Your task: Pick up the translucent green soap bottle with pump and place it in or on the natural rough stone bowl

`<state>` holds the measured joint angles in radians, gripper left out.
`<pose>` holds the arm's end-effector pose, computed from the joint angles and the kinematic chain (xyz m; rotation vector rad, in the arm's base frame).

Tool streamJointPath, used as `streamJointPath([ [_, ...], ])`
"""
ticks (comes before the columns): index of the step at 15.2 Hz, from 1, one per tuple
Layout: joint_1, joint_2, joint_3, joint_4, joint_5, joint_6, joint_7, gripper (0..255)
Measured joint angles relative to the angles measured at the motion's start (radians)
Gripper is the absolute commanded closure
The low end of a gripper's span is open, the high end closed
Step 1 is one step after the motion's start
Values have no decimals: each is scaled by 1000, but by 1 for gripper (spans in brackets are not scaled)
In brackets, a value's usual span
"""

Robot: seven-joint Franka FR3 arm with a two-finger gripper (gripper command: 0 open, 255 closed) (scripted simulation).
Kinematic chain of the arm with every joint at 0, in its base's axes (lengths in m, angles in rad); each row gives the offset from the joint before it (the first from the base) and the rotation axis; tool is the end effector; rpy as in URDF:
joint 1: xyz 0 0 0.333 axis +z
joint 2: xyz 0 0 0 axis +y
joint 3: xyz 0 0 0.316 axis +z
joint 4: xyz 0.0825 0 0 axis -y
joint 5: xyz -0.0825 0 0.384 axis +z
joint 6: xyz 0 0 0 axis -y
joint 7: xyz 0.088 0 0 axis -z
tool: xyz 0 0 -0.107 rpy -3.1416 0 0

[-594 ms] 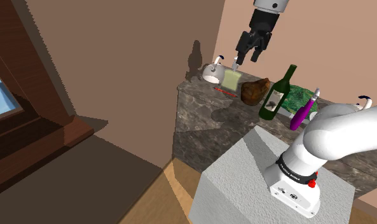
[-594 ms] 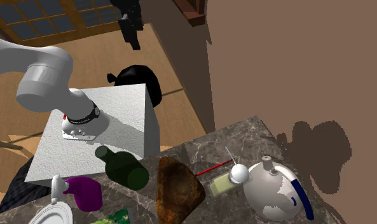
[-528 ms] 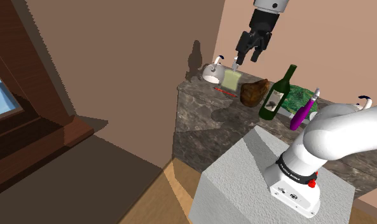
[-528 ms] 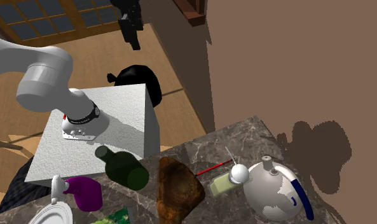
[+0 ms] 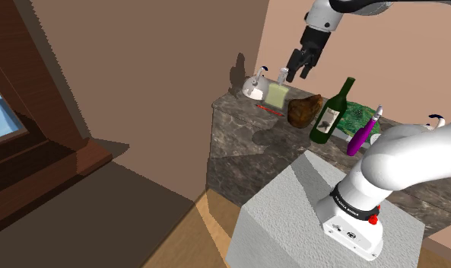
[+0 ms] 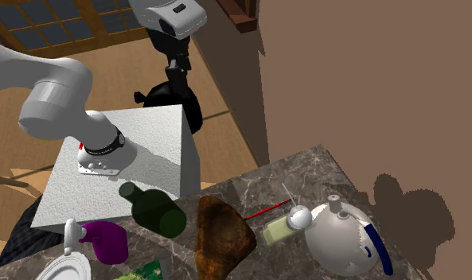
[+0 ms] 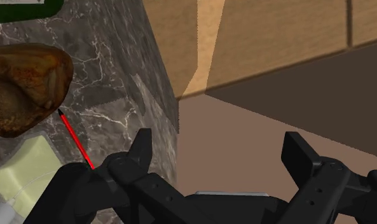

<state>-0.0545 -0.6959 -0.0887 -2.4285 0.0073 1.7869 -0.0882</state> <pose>0.3431 -0.0538 0.5449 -3.0816 0.0575 -0.0906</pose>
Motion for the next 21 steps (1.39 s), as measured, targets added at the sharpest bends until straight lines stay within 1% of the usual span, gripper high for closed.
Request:
streamJointPath([
  [7, -27, 137, -142, 2, -46, 162, -191, 0],
  [12, -29, 269, -242, 54, -39, 259, -333, 0],
  [16, -23, 406, -328, 112, 3, 344, -469, 0],
  [19, -16, 509, -379, 171, 59, 385, -571, 0],
  [21, -15, 588, -410, 221, 110, 406, -645, 0],
])
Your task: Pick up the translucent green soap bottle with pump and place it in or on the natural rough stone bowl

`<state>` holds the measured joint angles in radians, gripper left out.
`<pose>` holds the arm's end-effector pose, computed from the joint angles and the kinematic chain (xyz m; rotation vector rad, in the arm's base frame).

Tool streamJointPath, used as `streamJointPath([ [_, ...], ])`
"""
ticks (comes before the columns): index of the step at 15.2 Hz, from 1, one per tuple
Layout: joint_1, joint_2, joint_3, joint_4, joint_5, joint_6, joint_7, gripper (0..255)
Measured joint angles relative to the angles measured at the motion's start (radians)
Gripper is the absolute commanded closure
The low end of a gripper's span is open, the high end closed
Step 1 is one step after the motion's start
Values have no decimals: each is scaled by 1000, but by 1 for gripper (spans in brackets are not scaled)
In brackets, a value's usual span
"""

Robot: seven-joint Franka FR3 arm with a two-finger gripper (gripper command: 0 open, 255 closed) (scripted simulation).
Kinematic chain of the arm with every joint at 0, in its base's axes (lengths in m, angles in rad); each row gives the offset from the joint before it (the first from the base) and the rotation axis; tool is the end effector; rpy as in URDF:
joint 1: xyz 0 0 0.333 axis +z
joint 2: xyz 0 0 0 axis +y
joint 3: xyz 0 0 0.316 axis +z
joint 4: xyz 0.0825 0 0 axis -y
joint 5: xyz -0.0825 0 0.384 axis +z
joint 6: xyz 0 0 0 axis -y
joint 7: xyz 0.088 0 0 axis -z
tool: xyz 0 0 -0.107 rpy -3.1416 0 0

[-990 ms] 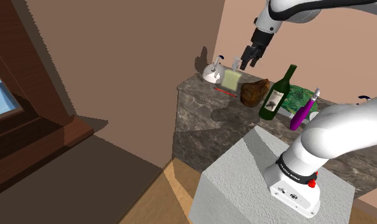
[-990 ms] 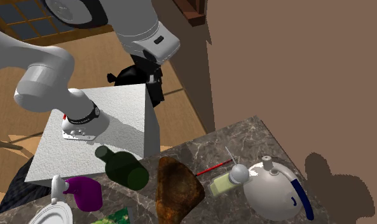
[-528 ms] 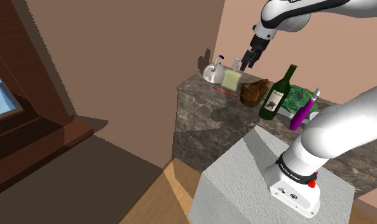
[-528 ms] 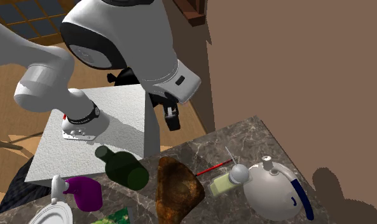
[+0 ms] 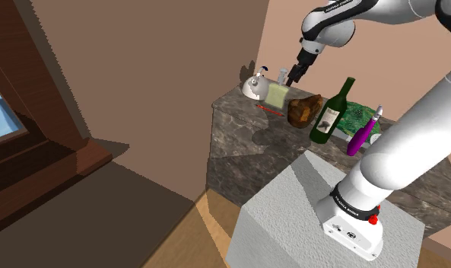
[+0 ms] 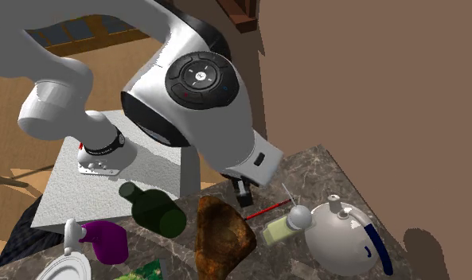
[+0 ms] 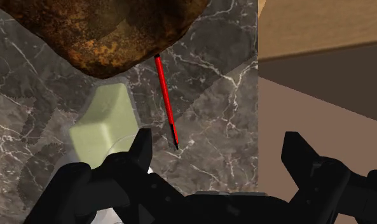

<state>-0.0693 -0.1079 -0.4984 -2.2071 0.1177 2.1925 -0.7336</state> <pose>0.4389 -0.2793 0.4289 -3.0569 -0.1552 -0.2349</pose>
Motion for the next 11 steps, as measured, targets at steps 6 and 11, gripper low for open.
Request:
streamJointPath([
  [6, -49, 260, -47, 195, 197, 12, -242, 0],
  [11, -134, 465, -20, 388, 336, -16, -379, 0],
])
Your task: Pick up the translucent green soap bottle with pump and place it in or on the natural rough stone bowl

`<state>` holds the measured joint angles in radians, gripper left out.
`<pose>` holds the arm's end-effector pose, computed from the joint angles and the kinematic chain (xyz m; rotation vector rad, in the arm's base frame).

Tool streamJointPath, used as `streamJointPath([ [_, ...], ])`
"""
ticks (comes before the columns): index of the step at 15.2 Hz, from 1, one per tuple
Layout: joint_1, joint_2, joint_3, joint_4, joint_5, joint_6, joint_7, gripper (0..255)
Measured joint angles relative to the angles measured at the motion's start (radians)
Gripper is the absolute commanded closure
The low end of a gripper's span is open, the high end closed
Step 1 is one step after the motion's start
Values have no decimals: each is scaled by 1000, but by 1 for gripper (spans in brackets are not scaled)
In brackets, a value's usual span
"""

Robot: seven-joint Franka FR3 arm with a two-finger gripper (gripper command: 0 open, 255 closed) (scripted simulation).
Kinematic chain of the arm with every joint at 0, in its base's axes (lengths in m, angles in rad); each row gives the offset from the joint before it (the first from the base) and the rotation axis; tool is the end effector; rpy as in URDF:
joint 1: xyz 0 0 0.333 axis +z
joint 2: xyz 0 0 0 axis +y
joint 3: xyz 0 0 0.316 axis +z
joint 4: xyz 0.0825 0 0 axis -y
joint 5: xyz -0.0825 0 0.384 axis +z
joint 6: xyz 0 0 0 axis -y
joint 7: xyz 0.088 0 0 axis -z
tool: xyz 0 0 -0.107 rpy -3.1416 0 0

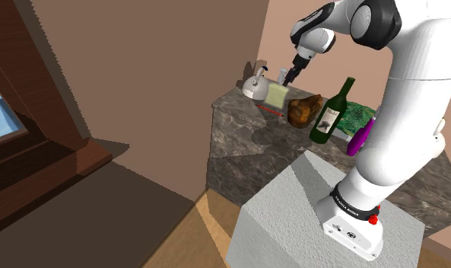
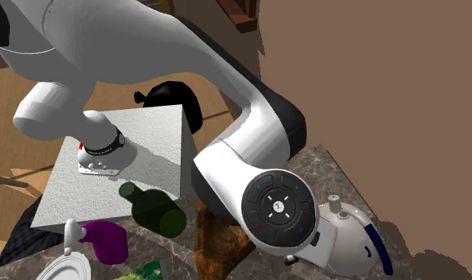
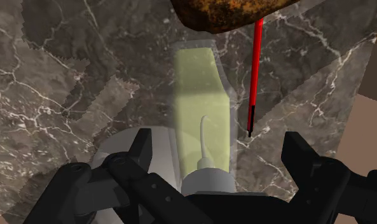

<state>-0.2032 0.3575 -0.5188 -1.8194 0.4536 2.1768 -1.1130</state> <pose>0.5063 -0.3913 0.3699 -3.0388 -0.2639 -0.3067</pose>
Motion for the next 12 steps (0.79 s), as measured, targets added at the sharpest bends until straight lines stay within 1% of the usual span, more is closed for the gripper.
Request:
streamJointPath([
  [3, -17, 39, 11, 17, 28, 15, -27, 0],
  [7, -22, 72, 26, 10, 53, 50, -44, 0],
  [12, -25, 86, 31, 10, 63, 62, -50, 0],
])
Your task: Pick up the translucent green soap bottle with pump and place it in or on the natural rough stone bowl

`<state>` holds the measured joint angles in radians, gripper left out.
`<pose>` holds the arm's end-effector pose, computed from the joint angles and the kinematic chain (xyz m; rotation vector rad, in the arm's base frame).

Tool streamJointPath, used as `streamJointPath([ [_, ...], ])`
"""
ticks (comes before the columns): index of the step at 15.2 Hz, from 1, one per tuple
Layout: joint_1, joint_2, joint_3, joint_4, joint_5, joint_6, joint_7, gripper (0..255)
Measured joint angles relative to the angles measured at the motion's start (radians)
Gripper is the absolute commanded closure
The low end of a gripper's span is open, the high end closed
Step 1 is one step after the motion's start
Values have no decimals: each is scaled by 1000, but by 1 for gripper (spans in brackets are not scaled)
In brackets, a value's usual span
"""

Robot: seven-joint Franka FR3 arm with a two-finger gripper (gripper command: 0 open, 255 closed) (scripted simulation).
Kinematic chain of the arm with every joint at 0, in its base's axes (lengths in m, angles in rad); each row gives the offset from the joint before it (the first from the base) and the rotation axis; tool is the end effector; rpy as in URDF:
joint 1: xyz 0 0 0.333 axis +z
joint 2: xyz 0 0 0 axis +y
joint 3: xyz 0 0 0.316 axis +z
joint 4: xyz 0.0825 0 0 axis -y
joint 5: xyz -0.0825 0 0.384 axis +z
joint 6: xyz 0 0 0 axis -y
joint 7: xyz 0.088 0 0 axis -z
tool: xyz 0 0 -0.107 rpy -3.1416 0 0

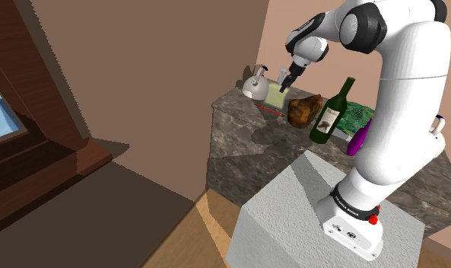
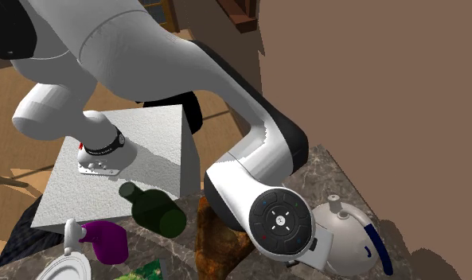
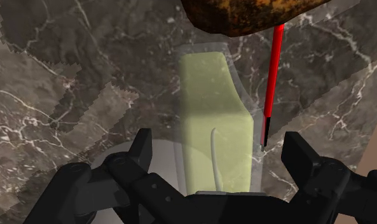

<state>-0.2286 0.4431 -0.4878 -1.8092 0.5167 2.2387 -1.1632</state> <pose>0.5158 -0.3958 0.3272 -3.0364 -0.2732 -0.3130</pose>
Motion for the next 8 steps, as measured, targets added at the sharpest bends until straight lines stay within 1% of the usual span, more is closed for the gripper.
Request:
streamJointPath([
  [2, 0, 0, 0, 0, 0, 0, 0, 0],
  [3, 0, 0, 0, 0, 0, 0, 0, 255],
  [8, 0, 0, 0, 0, 0, 0, 0, 255],
])
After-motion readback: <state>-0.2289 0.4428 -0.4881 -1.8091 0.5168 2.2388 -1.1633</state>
